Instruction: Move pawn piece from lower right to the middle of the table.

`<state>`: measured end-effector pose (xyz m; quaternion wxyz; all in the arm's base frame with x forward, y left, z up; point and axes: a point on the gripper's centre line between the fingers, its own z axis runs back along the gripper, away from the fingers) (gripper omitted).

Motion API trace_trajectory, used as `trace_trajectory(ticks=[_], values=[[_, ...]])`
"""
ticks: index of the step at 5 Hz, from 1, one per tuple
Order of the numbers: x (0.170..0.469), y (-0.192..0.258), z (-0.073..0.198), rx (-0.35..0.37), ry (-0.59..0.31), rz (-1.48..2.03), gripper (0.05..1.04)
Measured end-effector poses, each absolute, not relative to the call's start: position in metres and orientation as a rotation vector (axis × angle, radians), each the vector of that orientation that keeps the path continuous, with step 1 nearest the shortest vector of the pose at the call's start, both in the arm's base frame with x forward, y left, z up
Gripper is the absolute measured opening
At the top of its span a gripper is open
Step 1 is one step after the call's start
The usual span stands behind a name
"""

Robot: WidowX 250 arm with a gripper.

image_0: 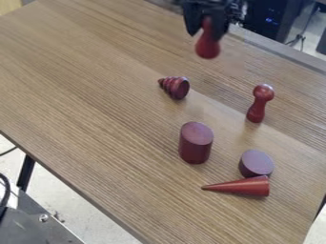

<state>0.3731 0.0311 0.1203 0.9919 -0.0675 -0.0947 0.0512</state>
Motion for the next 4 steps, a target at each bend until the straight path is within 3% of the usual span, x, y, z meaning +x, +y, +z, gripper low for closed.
trace_trajectory(ticks=[2,4], values=[[0.374,0.077,0.122,-0.157,-0.210,0.293,0.561],[0.348,0.119,0.116,-0.066,-0.196,0.554,0.561]])
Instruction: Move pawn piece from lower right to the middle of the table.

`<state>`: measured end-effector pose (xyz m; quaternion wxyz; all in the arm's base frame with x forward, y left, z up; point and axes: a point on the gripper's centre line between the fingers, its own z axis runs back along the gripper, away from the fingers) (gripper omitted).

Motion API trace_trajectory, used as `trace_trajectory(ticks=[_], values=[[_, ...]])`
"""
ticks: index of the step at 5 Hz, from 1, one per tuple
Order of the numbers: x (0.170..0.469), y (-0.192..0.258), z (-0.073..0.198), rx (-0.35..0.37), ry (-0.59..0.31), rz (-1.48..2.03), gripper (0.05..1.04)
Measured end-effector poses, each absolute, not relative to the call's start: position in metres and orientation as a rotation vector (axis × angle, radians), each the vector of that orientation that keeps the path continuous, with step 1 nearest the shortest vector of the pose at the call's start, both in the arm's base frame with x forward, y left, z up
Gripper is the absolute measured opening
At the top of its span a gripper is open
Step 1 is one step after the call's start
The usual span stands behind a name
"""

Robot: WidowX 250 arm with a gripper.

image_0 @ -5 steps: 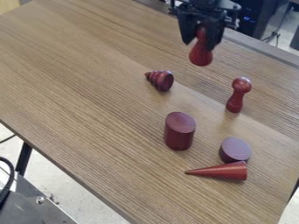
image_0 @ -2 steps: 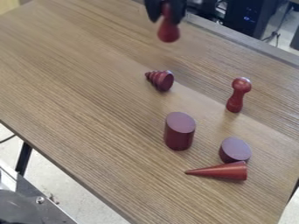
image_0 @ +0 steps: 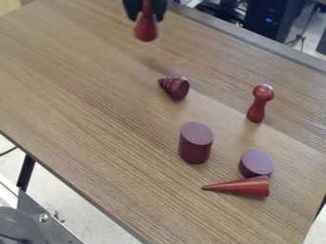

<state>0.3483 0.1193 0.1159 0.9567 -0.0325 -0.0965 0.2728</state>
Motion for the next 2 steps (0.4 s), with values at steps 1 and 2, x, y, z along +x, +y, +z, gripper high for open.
trace_trajectory(ticks=[1,2], values=[[0.341,0.130,0.110,-0.009,-0.144,0.673,0.561],[0.335,0.129,0.096,0.015,-0.065,0.757,0.561]])
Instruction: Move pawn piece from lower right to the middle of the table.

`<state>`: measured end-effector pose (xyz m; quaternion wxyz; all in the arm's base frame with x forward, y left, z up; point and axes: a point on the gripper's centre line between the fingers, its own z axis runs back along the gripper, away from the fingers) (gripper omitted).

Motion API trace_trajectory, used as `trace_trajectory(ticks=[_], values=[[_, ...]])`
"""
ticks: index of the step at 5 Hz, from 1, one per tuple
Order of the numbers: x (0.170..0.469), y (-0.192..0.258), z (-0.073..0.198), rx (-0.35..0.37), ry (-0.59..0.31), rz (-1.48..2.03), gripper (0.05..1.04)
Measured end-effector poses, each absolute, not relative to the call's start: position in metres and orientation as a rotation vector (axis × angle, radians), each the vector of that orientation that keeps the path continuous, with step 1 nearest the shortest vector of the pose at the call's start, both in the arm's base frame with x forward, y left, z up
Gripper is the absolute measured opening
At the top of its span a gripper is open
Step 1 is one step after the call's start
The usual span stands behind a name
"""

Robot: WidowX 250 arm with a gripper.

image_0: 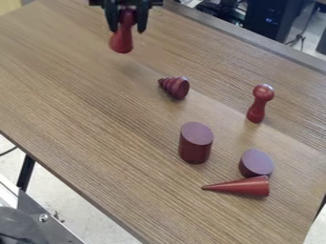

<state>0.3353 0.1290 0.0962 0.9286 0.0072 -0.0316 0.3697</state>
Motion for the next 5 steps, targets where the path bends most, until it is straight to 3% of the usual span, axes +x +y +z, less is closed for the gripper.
trace_trajectory(ticks=[2,4,5], values=[[0.336,0.122,0.075,-0.050,-0.025,0.758,0.561],[0.336,0.129,0.067,-0.182,-0.060,0.756,0.561],[0.335,0.131,0.066,-0.200,-0.065,0.772,0.561]])
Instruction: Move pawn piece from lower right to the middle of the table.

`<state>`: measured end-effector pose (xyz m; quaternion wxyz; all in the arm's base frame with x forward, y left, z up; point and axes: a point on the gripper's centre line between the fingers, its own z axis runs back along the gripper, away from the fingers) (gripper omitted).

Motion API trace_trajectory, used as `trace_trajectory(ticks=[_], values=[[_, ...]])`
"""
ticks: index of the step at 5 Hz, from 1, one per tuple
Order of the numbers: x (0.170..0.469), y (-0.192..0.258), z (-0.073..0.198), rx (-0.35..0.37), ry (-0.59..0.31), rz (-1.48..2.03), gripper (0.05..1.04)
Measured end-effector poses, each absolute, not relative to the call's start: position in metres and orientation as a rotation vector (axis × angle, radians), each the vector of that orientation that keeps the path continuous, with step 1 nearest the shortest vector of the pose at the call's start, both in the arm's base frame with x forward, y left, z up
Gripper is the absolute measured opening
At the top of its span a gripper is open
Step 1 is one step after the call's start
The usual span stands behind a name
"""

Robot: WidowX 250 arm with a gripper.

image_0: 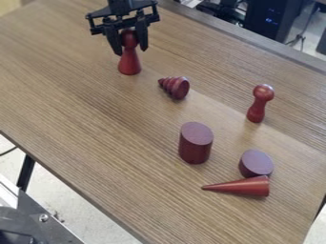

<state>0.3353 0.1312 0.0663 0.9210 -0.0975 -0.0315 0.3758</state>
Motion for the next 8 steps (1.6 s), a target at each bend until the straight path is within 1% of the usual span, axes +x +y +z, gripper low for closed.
trace_trajectory(ticks=[1,2,3,4,5,6,7,8], values=[[0.335,0.132,0.066,-0.202,-0.064,0.774,0.605],[0.333,0.134,0.053,-0.190,0.002,0.769,0.899],[0.338,0.135,0.062,-0.154,0.001,0.750,1.004],[0.338,0.133,0.078,-0.092,-0.029,0.739,1.000],[0.340,0.121,0.105,-0.059,-0.082,0.697,1.000],[0.348,0.101,0.122,-0.036,-0.057,0.547,1.000],[0.355,0.063,0.137,-0.030,-0.022,0.359,1.000],[0.363,0.027,0.137,0.013,0.016,0.217,1.000]])
